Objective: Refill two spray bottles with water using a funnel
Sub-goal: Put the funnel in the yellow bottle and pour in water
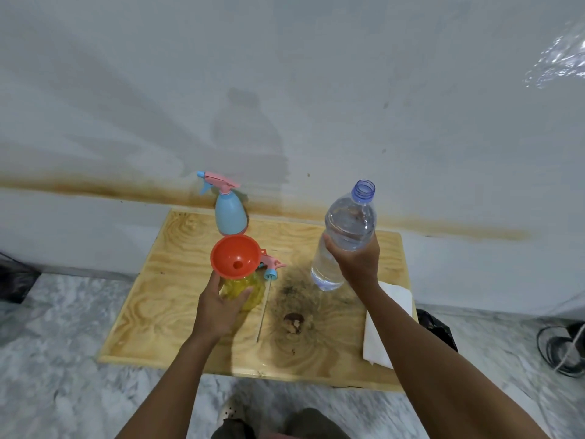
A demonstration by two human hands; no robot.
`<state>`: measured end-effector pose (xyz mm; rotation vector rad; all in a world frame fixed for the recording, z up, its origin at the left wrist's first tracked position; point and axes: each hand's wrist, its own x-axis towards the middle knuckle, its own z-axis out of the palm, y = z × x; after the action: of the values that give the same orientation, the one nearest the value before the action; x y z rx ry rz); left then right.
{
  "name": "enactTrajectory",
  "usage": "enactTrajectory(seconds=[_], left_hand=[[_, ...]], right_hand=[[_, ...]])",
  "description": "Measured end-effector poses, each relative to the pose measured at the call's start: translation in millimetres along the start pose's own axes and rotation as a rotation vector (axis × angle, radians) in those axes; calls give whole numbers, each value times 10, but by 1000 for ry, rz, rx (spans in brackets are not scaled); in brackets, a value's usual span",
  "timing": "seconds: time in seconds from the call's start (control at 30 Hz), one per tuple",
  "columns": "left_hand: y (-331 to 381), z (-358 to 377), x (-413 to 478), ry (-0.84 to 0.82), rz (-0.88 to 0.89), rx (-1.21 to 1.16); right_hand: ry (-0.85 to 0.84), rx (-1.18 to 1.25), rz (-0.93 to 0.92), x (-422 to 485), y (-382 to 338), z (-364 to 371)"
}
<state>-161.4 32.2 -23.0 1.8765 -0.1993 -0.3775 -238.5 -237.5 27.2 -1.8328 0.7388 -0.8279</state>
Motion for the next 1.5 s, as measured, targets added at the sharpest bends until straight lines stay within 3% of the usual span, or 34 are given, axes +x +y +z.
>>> enactTrajectory(seconds=[0.4,0.7,1.13,1.5], left_hand=[[56,11,-36,0,15,-5],[45,-36,-44,-32,83,-10],[-19,-60,8,-60,101,-14],[-61,-62,39,-70,75,-24]], right_hand=[[-209,74,-132,-166,-372,-173],[-489,135,-9,-314,-578,-243],[-835,-125,34,-502,-742,-145],[-983,-284,80,-495,-893,-112]])
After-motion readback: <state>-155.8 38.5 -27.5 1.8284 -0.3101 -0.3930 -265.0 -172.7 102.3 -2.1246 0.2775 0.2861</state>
